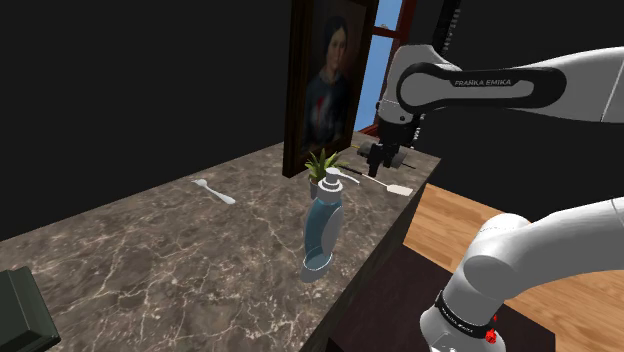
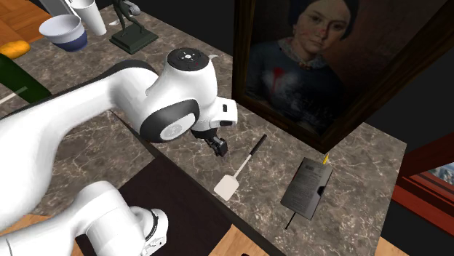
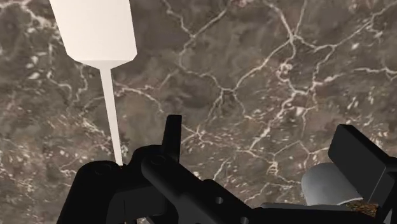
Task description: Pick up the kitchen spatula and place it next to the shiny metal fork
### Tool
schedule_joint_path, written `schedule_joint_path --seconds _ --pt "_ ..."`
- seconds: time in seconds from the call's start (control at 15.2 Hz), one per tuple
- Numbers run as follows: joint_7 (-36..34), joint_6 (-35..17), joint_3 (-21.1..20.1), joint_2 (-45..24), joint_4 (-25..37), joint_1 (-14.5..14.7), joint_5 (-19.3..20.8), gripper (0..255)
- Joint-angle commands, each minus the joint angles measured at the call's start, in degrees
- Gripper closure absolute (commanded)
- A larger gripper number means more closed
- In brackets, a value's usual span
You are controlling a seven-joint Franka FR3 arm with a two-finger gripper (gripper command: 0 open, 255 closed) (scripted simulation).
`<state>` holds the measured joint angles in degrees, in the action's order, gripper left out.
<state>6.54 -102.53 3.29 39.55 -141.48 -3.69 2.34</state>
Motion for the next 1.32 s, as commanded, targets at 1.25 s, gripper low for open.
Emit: schedule_joint_path --seconds 1.25 --pt "15.54 -20.31 11.94 -17.72 0.88 -1.93 2.43 0"
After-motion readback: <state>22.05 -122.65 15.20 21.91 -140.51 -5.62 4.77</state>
